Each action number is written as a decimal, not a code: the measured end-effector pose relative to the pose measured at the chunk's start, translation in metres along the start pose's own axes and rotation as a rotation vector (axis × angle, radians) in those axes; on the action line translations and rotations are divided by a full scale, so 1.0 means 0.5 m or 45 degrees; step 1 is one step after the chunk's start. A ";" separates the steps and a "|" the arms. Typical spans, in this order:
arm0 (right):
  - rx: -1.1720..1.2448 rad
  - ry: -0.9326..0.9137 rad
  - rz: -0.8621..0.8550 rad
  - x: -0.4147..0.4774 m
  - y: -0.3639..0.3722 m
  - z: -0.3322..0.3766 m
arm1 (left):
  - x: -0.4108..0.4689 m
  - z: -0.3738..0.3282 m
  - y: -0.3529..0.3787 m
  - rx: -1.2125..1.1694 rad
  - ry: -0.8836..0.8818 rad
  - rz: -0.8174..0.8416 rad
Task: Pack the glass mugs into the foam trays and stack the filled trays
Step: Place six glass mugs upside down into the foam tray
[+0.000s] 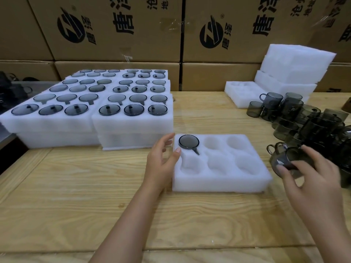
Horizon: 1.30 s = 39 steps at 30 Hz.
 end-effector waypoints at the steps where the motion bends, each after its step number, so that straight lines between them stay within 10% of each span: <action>1: 0.046 -0.003 -0.002 0.010 -0.008 0.023 | 0.000 -0.008 -0.001 -0.012 0.031 0.002; 12: 0.660 -0.013 0.625 -0.013 0.111 0.298 | -0.012 -0.027 0.030 -0.213 0.015 0.158; 32: 0.011 -0.534 0.827 -0.064 0.192 0.355 | -0.011 -0.013 0.039 -0.259 -0.189 0.240; 39: 0.470 -0.251 0.777 0.009 0.194 0.362 | -0.008 -0.022 0.036 -0.355 -0.180 0.149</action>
Point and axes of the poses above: each hand's wrist, its own x-axis towards the middle knuckle, its own y-axis out of the palm, z = x × y, the point moved 7 cm from there along x, towards the middle knuckle, and after that the axes turned 9 degrees about -z, right-handed, at the moved point
